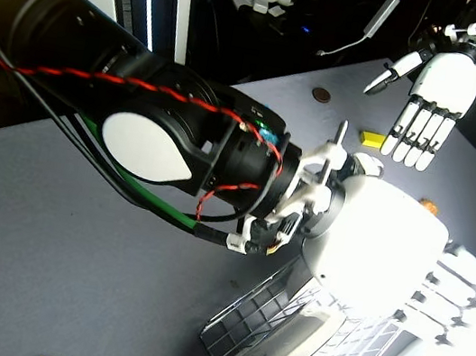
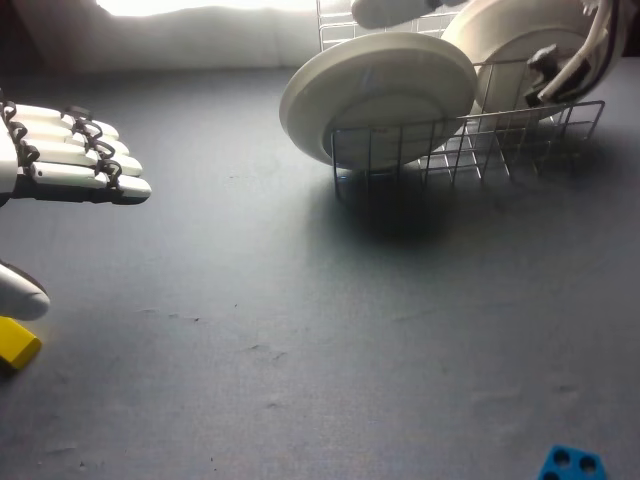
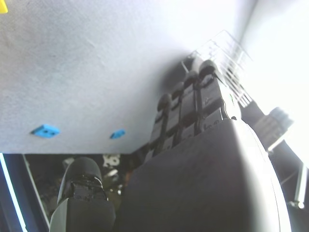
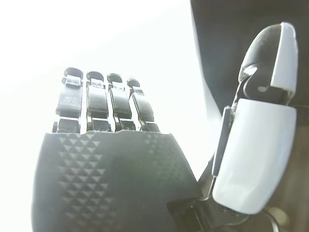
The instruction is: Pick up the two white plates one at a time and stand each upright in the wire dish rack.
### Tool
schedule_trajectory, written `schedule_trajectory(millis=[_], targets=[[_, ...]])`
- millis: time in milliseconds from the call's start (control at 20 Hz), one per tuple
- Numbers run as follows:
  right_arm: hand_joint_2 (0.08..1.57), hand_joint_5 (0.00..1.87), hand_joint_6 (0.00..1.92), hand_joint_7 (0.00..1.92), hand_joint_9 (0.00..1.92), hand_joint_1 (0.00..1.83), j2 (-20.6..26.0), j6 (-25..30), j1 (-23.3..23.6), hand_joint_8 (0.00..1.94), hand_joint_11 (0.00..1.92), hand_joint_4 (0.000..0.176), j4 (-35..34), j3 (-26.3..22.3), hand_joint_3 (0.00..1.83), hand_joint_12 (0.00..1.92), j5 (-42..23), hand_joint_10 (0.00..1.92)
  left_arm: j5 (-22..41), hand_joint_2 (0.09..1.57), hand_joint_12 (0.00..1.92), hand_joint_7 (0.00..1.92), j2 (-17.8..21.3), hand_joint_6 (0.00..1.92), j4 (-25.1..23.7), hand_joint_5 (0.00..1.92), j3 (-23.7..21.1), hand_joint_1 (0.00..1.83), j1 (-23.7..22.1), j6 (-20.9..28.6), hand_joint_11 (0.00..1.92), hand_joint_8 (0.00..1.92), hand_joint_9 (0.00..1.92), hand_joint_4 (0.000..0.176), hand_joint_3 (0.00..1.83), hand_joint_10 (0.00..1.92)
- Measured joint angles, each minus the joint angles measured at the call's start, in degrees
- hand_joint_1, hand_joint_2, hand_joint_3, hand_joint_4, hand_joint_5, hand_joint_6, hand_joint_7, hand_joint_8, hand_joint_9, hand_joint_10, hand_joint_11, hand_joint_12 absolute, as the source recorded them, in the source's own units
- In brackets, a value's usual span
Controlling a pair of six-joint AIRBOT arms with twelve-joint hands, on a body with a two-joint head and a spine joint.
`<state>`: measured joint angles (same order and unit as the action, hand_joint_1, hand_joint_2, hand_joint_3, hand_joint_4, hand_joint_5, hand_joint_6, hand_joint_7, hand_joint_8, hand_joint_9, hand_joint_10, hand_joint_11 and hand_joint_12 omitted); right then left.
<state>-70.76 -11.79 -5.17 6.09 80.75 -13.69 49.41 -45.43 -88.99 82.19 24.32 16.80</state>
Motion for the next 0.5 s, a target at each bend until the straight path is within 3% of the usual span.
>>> schedule_trajectory(millis=[100, 250, 400, 500], targets=[[0.7, 0.0, 0.0, 0.0, 0.0, 0.85, 0.59, 0.0, 0.66, 0.0, 0.0, 0.0, 3.78, -1.14, 0.0, 0.0, -1.42, 0.0, 0.15, 1.09, 0.0, 0.0, 0.0, 0.0, 0.02, 0.0, -0.13, 0.0, -0.87, 0.0, 0.0, 0.0, 0.0, 0.0, 0.0, 0.0], [0.66, 0.0, 0.0, 0.0, 0.0, 0.93, 2.64, 0.02, 1.53, 0.0, 0.0, 0.0, 10.88, -3.45, 0.0, 0.0, -4.55, 0.0, 0.87, 1.09, 0.0, 0.0, 0.0, 0.0, -1.27, 0.0, -0.17, 0.0, -2.01, 0.02, 0.0, 0.0, 0.0, 0.0, 0.0, 0.0], [0.69, 0.0, 0.0, 0.0, 0.0, 0.88, 6.05, -2.51, 1.81, 0.0, 0.0, 0.0, 18.84, -7.08, 0.0, 0.0, -9.14, 0.0, 1.92, 1.09, 0.0, 0.0, 0.26, 0.0, -3.32, 0.0, -1.53, 0.0, -2.05, 0.31, 0.0, 0.0, 0.0, 0.0, 0.0, 0.0], [0.77, 0.0, 0.0, 0.0, 0.0, 0.71, 8.11, -3.8, 1.81, 0.0, 0.02, 0.0, 22.62, -9.79, 0.02, 0.01, -11.87, 0.0, 3.39, 1.09, 0.0, 0.0, 1.05, 0.0, -3.17, 0.0, -3.28, 0.0, -2.36, 0.68, 0.0, 0.0, 0.0, 0.0, 0.0, 0.0]])
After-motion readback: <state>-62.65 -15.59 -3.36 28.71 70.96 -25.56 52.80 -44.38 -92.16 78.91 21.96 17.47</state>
